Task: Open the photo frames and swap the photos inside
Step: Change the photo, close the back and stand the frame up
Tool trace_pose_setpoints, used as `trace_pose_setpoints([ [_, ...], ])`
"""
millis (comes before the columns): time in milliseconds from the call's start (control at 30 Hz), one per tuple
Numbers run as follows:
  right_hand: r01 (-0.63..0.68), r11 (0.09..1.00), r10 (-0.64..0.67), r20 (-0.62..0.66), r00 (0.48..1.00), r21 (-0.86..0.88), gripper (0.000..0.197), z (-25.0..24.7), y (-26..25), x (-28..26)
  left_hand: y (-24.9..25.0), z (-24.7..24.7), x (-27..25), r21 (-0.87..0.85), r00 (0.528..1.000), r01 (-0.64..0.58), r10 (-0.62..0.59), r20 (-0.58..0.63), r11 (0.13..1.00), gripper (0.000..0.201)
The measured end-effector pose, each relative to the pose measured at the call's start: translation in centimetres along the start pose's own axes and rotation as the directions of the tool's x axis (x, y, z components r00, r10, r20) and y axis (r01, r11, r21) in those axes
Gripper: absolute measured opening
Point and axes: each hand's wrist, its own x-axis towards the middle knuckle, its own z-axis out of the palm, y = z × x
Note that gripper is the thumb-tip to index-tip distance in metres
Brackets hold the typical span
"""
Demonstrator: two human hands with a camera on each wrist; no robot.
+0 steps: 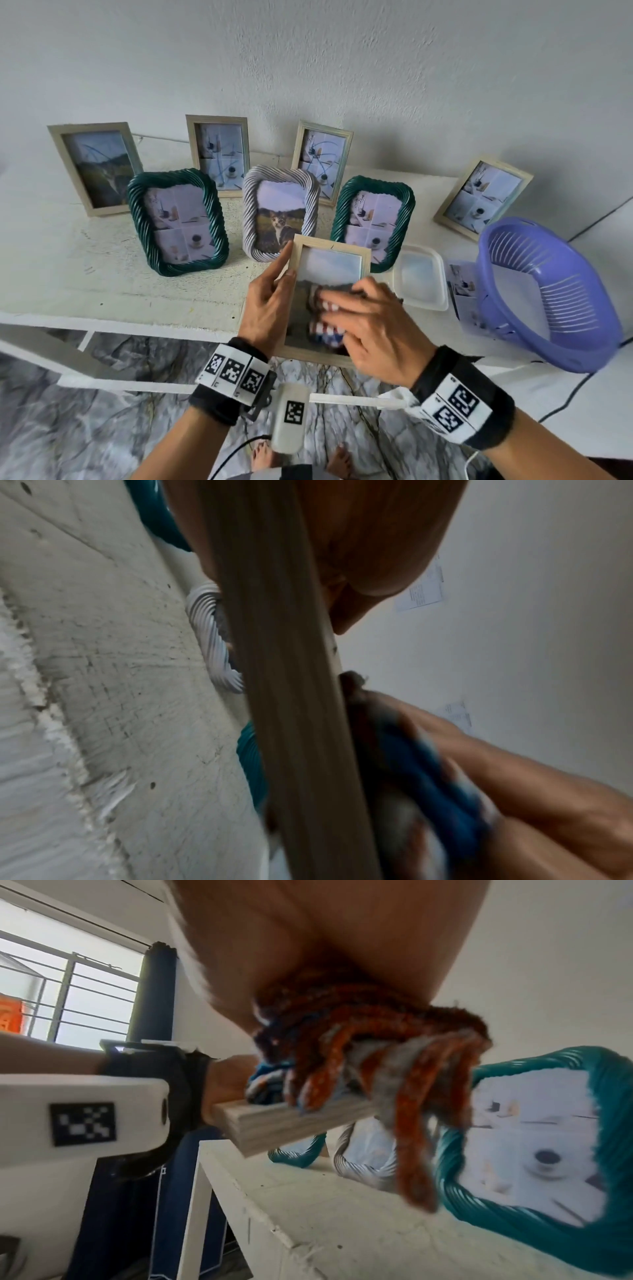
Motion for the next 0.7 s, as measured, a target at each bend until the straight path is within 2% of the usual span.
trace_pose_setpoints([
  [67, 0.015, 0.996, -0.02, 0.056, 0.998, 0.085, 0.041, -0.2, 0.7, -1.1, -0.3, 0.1, -0.1, -0.017, 1.0, 0.003, -0.003, -0.013, 1.0, 0.052],
  [100, -0.017, 0.991, 0.012, 0.038, 0.999, 0.132, 0.04, -0.5, 1.5, -1.3, -0.3, 0.2, -0.2, -0.033, 1.0, 0.013, -0.014, -0.018, 0.999, 0.054],
  [167, -0.113, 0.965, 0.132, -0.063, 0.989, 0.237, 0.039, -1.5, 3.2, -1.7, -0.6, 0.1, -0.2, -0.059, 0.999, 0.036, -0.038, -0.035, 0.998, 0.051],
  [233, -0.253, 0.885, 0.333, -0.153, 0.93, 0.392, 0.038, -2.6, 5.4, -2.1, -0.6, -0.1, -0.1, -0.064, 0.998, 0.036, -0.04, -0.053, 0.997, 0.049],
  [267, -0.32, 0.818, 0.447, -0.179, 0.876, 0.477, 0.04, -3.0, 6.5, -2.4, -0.5, -0.1, -0.1, -0.063, 0.998, 0.028, -0.032, -0.053, 0.998, 0.048],
  [333, -0.418, 0.694, 0.637, -0.229, 0.736, 0.586, 0.041, -3.4, 8.8, -2.9, -0.2, -0.3, 0.1, -0.067, 0.999, 0.015, -0.018, -0.049, 0.998, 0.044],
  [433, -0.608, 0.605, 0.793, -0.316, 0.521, 0.514, 0.035, -2.5, 12.0, -3.2, 0.3, -0.1, 0.3, -0.092, 0.999, 0.004, -0.009, -0.053, 0.996, 0.042],
  [500, -0.726, 0.525, 0.85, -0.305, 0.429, 0.443, 0.034, -1.5, 13.4, -3.0, 0.6, 0.1, 0.3, -0.058, 0.998, -0.017, 0.013, -0.067, 0.998, 0.044],
  [600, -0.803, 0.462, 0.884, -0.265, 0.385, 0.376, 0.032, 0.2, 14.6, -2.5, 0.8, 0.4, 0.1, -0.061, 0.998, -0.005, 0.001, -0.066, 0.998, 0.042],
  [700, -0.826, 0.457, 0.888, -0.218, 0.404, 0.331, 0.033, 2.1, 15.6, -2.0, 1.3, 0.9, -0.3, -0.038, 0.997, -0.003, 0.0, -0.078, 0.999, 0.043],
])
